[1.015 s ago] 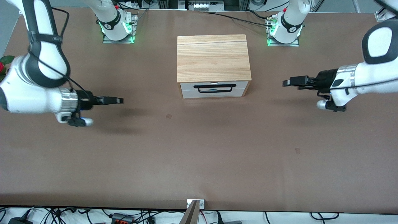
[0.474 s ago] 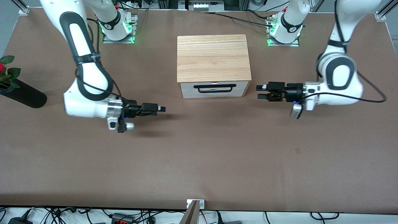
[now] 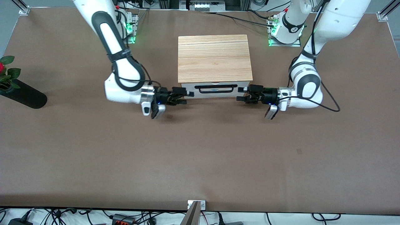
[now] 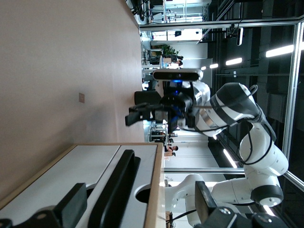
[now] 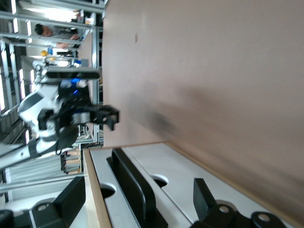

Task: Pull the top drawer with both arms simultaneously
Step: 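Close the right gripper and the left gripper on the black handle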

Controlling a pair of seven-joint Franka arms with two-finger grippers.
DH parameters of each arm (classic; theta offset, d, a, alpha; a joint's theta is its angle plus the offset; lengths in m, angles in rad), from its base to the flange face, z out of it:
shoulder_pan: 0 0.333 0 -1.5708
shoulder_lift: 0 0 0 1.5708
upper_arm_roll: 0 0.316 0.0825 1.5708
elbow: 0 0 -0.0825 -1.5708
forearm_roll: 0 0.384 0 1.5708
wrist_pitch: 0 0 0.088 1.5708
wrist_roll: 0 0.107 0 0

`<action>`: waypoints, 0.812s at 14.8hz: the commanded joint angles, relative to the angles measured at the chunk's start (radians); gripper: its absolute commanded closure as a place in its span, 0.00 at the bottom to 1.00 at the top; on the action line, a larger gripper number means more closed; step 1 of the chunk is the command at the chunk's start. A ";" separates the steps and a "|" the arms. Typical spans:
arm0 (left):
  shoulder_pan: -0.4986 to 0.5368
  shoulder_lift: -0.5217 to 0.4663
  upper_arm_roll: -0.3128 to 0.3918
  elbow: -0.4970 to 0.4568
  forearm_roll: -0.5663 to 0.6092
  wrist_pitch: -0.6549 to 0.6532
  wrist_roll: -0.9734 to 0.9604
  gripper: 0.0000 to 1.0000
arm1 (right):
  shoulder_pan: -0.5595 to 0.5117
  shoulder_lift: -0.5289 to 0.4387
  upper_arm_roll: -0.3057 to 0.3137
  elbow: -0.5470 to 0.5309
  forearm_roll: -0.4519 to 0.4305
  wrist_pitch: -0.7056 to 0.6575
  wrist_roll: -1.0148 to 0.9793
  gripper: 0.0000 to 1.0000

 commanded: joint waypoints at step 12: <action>0.016 0.054 -0.058 -0.038 -0.020 -0.031 0.057 0.49 | -0.034 0.111 -0.006 -0.008 0.201 -0.359 -0.141 0.30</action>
